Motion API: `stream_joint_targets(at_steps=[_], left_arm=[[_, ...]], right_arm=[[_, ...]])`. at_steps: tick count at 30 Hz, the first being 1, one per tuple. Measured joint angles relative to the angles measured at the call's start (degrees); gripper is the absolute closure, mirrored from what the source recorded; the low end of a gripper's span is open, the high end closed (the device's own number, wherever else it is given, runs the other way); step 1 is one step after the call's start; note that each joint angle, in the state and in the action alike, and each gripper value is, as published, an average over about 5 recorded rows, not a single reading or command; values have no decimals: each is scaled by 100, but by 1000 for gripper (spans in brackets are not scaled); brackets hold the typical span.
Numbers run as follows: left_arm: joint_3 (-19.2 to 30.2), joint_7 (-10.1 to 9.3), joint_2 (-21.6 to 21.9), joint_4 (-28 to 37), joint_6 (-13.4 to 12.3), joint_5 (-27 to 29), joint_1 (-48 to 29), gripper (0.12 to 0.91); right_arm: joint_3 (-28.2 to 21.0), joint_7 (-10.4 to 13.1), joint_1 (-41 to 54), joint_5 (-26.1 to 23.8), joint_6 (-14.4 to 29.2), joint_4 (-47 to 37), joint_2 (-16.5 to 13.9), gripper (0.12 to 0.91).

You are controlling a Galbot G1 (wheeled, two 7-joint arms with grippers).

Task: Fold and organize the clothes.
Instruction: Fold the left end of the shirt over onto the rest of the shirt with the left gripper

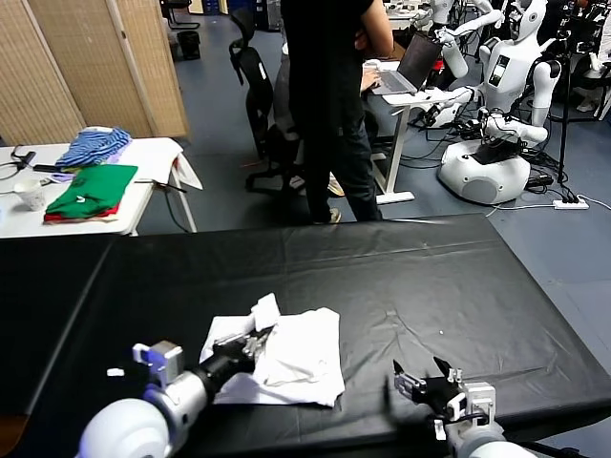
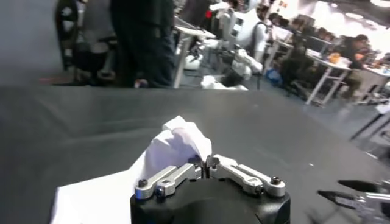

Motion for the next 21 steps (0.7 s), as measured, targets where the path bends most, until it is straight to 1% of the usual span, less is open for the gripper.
stream_joint_targets(at_steps=[4,12,17,21], left_arm=[[179,-79,-52,52,9,-30,-126,856],[414,-108,-154,111,18,-52,-368,856],[543,-137,-246,263,17,45,-455,856],[641,-134,-334,412,-19,237,-492,856]], right_arm=[[-21,1,11,-3,0,-20,5,118],[-25,3,-26,-25,0,-16,28,118],[-28,3,-56,-44,0,26,61,118],[-30,2,-77,-47,0,58,99,118]])
